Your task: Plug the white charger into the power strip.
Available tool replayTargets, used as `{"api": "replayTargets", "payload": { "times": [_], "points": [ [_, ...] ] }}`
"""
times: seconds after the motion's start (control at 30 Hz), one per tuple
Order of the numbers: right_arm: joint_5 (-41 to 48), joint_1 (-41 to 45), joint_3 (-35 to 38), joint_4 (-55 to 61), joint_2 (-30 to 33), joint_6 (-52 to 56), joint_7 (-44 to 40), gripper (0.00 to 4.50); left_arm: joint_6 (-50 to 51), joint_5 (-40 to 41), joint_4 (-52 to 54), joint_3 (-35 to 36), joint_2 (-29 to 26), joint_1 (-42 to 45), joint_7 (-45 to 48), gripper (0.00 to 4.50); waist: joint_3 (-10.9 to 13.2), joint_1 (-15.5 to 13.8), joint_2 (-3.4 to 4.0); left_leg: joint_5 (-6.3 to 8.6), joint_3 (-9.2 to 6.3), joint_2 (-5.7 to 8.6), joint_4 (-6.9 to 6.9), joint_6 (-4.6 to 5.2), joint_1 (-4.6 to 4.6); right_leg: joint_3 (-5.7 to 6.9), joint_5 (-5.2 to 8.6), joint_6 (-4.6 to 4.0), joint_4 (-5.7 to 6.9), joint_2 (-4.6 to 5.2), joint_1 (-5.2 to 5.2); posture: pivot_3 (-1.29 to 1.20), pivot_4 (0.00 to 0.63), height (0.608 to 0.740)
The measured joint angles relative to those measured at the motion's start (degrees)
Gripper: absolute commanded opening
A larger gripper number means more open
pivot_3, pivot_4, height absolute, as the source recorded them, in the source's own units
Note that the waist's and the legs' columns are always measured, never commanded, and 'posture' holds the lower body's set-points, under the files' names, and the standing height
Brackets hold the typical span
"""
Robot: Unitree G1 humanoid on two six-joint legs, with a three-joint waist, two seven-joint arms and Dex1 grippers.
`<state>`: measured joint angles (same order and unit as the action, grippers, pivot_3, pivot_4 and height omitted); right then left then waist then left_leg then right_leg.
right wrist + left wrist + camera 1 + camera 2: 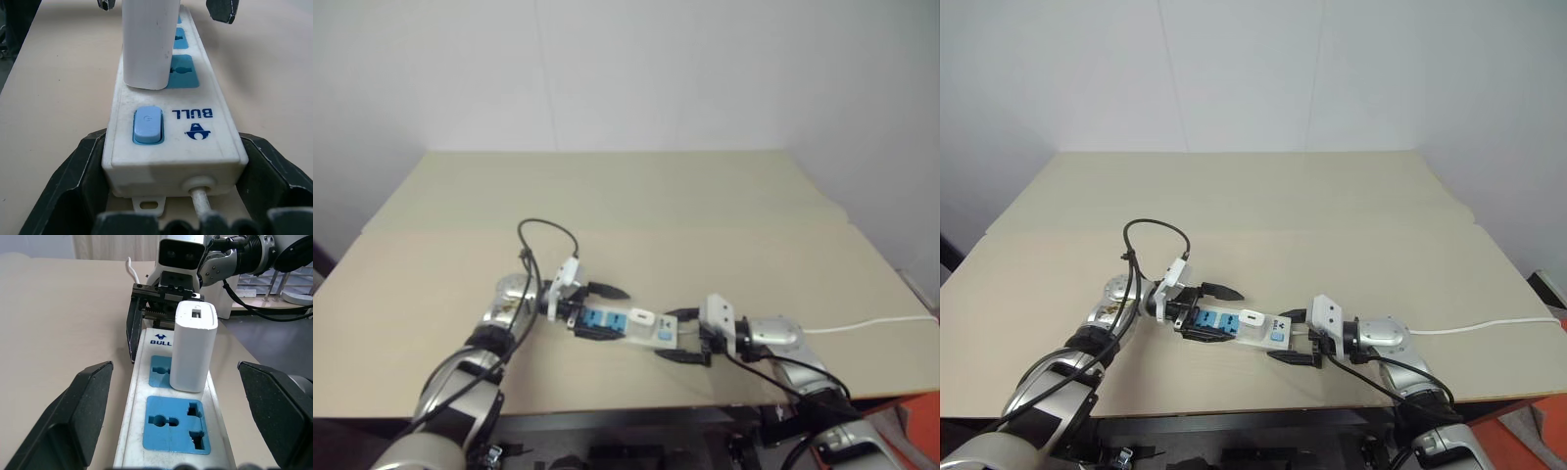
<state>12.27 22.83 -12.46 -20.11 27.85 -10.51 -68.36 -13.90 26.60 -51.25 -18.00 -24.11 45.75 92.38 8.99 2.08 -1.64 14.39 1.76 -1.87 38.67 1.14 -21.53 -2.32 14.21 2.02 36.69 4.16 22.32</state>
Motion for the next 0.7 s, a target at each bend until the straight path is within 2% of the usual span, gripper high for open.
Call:
{"api": "replayTargets", "payload": {
  "times": [0.07, 0.17, 0.37, 0.5, 0.6, 0.7],
  "points": [
    [0.0, 0.3, 0.0, -0.1, -0.1, 0.7, -0.2, 3.43, 0.1, 0.0, 0.4, -0.1, -0.5, 0.0, 0.0, 4.46, 0.0, 0.1, 0.0, 0.0, 0.0, -0.01, 0.0, 0.0, -0.06, 0.0, 0.0, 0.0, 0.0, -0.02, 0.06, 0.0, 0.15, 0.74],
    [-0.6, 0.7, -0.1, -0.5, -0.2, 2.2, 0.0, 4.43, 0.0, -0.2, 0.4, 0.0, -0.7, -0.1, 0.0, 4.5, 0.0, 0.1, -0.02, 0.0, -0.02, -0.02, 0.0, 0.0, -0.12, 0.01, 0.0, 0.0, 0.01, -0.03, 0.1, 0.0, 0.15, 0.74],
    [-0.4, 0.5, 0.4, -0.1, 0.2, 2.3, -0.2, 4.48, 0.7, -0.5, 0.0, 3.5, -0.7, -0.2, 0.0, 4.5, 0.0, 0.0, -0.04, 0.0, -0.03, 0.0, 0.09, 0.0, -0.78, 0.04, -0.01, 0.0, 0.09, 0.01, 0.74, 0.0, 0.15, 0.74],
    [0.5, -1.9, 2.1, 3.0, 3.2, 3.1, -0.5, 4.48, 4.3, 1.0, 3.2, 7.0, -1.8, -0.8, 0.0, 4.5, 0.1, -0.5, -0.05, 0.0, -0.05, 0.02, 0.15, 0.0, -1.18, 0.09, -0.01, 0.0, 0.1, 0.07, 1.08, 0.0, 0.15, 0.74],
    [2.7, -5.8, 5.7, 8.4, 9.4, 3.8, -2.4, 4.48, 9.2, 4.5, 10.2, 10.1, -7.3, -1.8, -0.1, 4.5, 0.1, -1.1, -0.04, -0.01, -0.17, 0.05, 0.3, -0.01, -1.87, 0.0, -0.03, 0.02, 0.32, 0.13, 1.86, 0.0, 0.15, 0.74],
    [6.3, -10.5, 11.3, 14.2, 16.1, 3.8, -5.3, 4.48, 11.6, 6.7, 15.4, 11.9, -14.7, -3.4, -0.1, 4.5, 0.2, -1.1, 0.02, -0.01, -0.19, 0.05, 0.26, -0.01, -1.82, -0.03, -0.02, 0.02, 0.31, 0.14, 1.89, 0.0, 0.15, 0.74]
  ]
}}
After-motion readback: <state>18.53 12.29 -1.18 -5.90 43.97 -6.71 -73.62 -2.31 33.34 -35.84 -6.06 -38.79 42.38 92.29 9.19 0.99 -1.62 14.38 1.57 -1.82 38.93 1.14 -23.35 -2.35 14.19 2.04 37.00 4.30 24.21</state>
